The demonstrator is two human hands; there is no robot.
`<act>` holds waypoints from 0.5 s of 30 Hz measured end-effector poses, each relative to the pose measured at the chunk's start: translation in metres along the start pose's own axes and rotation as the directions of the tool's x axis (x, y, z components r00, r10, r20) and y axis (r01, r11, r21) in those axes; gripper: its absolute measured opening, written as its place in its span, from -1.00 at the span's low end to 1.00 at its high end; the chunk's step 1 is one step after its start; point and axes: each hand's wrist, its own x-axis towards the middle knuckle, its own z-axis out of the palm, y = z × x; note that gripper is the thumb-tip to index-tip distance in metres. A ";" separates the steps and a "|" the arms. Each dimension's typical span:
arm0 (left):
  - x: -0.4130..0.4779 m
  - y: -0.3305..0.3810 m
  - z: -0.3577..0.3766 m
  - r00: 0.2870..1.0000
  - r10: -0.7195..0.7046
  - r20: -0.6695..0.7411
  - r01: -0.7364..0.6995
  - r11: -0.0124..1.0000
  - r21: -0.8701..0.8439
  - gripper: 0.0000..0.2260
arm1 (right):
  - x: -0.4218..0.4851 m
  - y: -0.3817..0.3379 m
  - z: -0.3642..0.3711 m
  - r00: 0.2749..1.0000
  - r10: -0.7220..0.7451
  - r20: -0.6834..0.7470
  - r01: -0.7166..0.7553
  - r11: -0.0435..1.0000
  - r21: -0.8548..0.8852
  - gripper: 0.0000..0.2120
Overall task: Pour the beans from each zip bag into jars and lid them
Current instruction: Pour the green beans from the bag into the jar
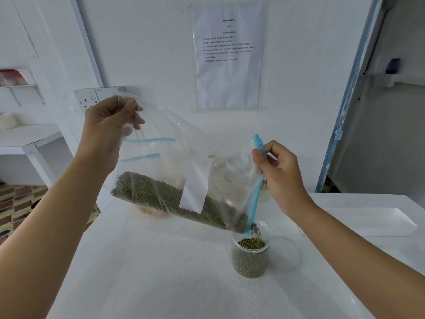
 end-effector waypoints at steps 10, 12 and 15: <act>0.003 0.001 0.000 1.000 0.006 -0.007 -0.006 1.000 -0.002 -0.71 | 0.000 -0.001 0.001 0.999 -0.031 0.018 0.031 0.999 -0.018 -0.66; 0.002 0.001 -0.001 1.000 0.005 -0.008 -0.005 1.000 -0.005 -0.72 | 0.000 -0.001 0.000 0.999 -0.031 -0.010 0.031 1.000 -0.004 -0.64; 0.002 0.001 0.000 1.000 0.007 0.004 -0.007 1.000 -0.006 -0.71 | 0.001 -0.003 -0.001 0.994 -0.045 0.096 0.048 0.998 -0.037 -0.70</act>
